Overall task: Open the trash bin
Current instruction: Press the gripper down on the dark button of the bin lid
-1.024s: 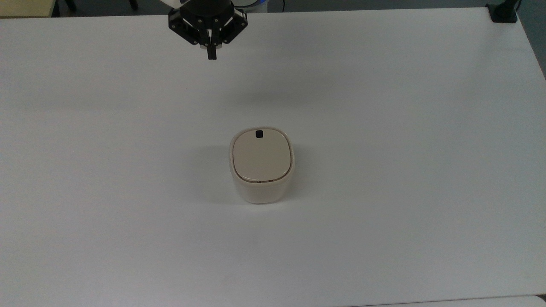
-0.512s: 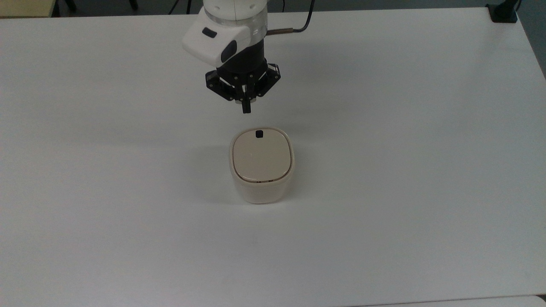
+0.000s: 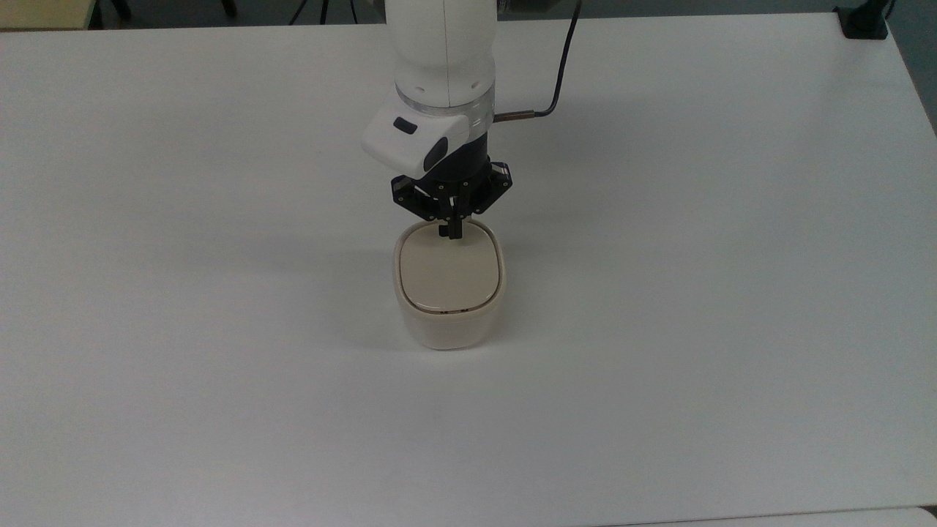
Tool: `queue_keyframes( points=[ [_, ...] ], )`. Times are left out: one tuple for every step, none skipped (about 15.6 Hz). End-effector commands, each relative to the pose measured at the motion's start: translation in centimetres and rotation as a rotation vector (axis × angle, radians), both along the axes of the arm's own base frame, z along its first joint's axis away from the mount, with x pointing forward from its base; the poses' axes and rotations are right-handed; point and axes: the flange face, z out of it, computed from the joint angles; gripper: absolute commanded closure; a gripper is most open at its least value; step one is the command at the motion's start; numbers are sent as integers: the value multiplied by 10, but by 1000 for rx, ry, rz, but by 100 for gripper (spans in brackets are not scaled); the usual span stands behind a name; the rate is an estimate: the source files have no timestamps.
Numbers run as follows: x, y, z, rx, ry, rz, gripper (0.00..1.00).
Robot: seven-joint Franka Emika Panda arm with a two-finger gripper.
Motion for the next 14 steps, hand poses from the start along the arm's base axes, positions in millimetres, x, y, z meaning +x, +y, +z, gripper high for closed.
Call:
queue_keyframes(
  points=[
    [2, 1, -3, 1, -14, -21, 94],
    [2, 0, -7, -1, -8, -22, 95],
    [3, 1, -13, -7, 0, -19, 96],
    [3, 5, -19, -19, 8, -7, 97],
    [3, 8, -23, -29, 12, -1, 98],
    [4, 9, -29, -36, 19, 3, 98],
    [4, 9, -29, -38, 19, 4, 98],
    [4, 9, -30, -39, 23, 4, 98],
    [3, 9, -29, -39, 25, 3, 99],
    [3, 9, -28, -39, 27, 2, 100],
    [2, 9, -22, -35, 23, -1, 100],
    [0, 5, -9, -30, 8, -13, 100],
    [-4, 0, 4, -27, 10, -34, 100],
    [-11, -5, 16, -30, 28, -41, 100]
  ],
)
